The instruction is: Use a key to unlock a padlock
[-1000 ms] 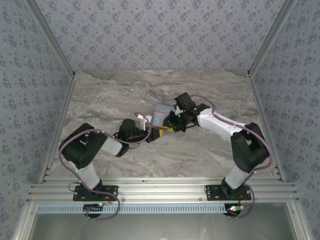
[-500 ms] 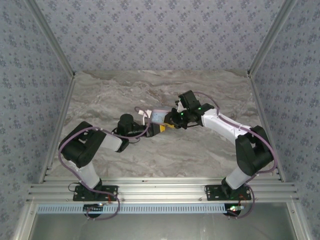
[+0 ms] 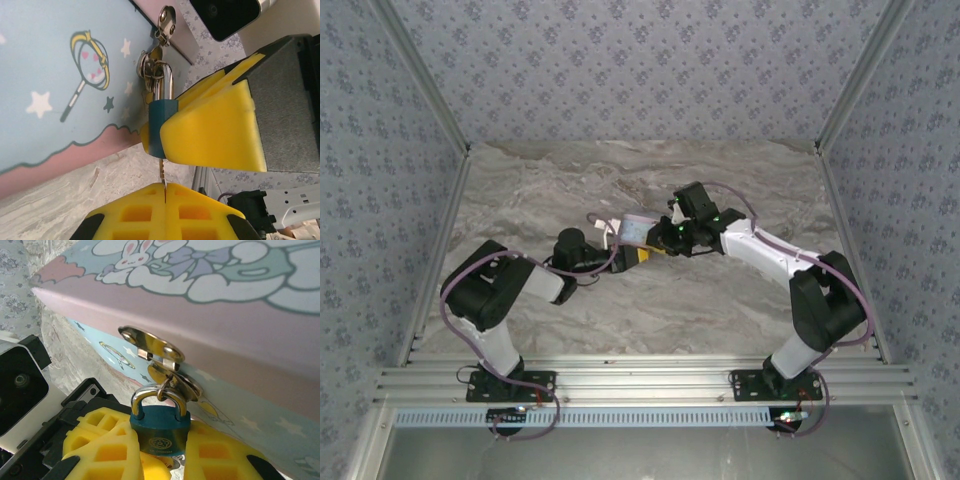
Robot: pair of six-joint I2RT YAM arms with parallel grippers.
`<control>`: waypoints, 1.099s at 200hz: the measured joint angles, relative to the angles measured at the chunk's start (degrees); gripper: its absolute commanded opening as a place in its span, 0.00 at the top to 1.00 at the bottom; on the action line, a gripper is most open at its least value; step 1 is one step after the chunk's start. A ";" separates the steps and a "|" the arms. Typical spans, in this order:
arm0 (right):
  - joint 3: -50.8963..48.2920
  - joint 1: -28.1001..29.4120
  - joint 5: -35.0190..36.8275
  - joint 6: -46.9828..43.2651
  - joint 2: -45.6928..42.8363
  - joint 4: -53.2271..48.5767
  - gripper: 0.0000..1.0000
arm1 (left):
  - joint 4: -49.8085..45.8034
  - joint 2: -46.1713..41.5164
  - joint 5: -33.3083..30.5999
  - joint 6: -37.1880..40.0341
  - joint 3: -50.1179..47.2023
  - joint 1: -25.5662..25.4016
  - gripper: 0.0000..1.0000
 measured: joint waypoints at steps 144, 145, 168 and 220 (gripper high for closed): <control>-8.70 7.98 9.33 6.25 -0.07 9.33 1.00 | 4.50 2.84 -0.90 7.61 -7.15 0.35 1.00; -8.72 8.00 9.33 6.25 -0.07 9.40 1.00 | 4.46 2.84 -0.87 7.63 -7.13 0.35 1.00; -9.62 8.04 9.31 7.34 -0.13 11.63 1.00 | 4.44 2.67 -1.77 9.27 -7.28 0.70 1.00; -9.73 8.31 8.44 8.81 -0.07 13.60 1.00 | 1.64 -1.53 -5.05 13.90 -9.05 0.66 1.00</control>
